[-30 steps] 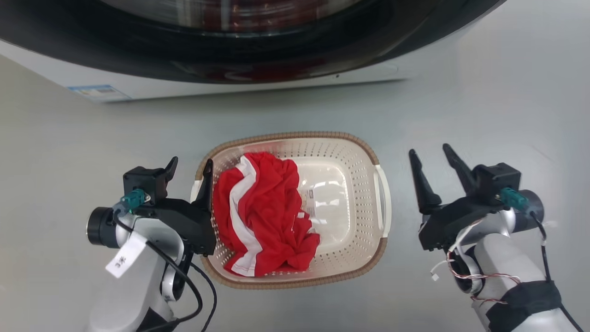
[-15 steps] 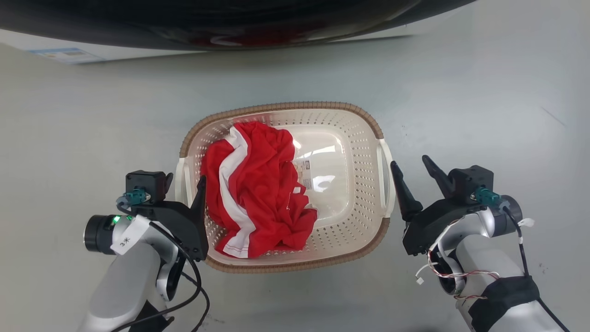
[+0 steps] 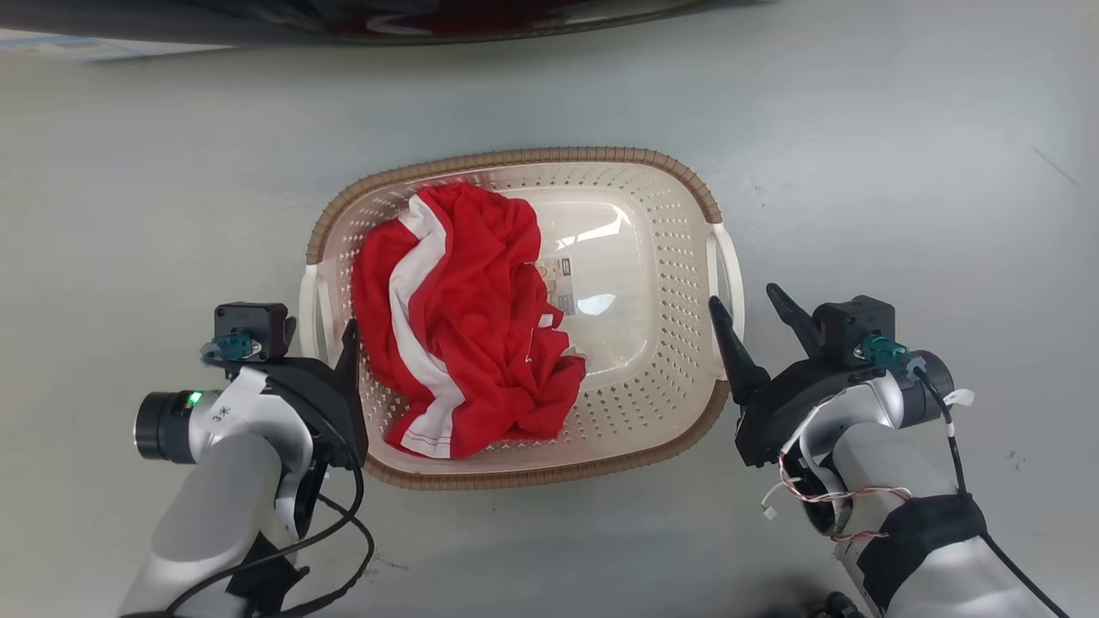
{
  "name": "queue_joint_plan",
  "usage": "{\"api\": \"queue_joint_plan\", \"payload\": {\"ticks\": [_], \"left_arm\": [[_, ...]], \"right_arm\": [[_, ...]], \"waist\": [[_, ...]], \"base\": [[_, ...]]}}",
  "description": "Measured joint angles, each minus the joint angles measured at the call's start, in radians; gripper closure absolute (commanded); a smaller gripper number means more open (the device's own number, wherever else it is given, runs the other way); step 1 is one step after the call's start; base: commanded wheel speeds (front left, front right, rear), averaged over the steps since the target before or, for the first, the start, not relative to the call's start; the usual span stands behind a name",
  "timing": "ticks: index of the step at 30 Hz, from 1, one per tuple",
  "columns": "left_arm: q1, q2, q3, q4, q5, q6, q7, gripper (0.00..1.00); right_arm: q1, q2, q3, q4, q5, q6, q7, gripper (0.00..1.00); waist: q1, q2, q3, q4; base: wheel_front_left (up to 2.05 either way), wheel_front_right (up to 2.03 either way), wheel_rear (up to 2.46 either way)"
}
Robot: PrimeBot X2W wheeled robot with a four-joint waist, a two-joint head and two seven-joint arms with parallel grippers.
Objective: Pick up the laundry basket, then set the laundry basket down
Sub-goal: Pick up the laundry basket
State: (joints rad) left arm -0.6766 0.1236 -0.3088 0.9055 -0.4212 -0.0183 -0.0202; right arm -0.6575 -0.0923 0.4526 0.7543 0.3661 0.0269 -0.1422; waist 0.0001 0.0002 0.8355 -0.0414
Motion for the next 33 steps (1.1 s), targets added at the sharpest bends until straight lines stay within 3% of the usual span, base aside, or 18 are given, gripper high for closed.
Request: {"api": "queue_joint_plan", "payload": {"ticks": [8,9,10,33], "left_arm": [[-0.049,-0.011,0.002,0.053,-0.01,-0.019,0.001,0.0],[-0.058,-0.013,0.003,0.059,-0.01,-0.024,0.002,0.71],[-0.067,-0.016,0.002,0.064,-0.01,-0.03,0.007,1.0],[-0.142,-0.071,0.011,0.224,-0.067,-0.072,0.03,1.0]], "right_arm": [[-0.037,0.009,0.01,0.043,0.0,0.009,-0.005,0.0],[-0.042,0.01,0.011,0.05,0.0,0.009,-0.006,0.62],[-0.049,0.01,0.01,0.056,0.0,0.009,-0.009,1.0],[-0.114,0.026,0.03,0.229,0.023,0.063,0.0,1.0]], "waist": [[0.0,0.0,0.033,-0.001],[0.0,0.0,0.037,-0.001],[0.0,-0.0001,0.04,0.0],[-0.0001,-0.0002,-0.025,0.016]], "base": [[0.0,0.0,0.0],[0.0,0.0,0.0],[0.0,0.0,0.0],[0.0,0.0,0.0]]}}
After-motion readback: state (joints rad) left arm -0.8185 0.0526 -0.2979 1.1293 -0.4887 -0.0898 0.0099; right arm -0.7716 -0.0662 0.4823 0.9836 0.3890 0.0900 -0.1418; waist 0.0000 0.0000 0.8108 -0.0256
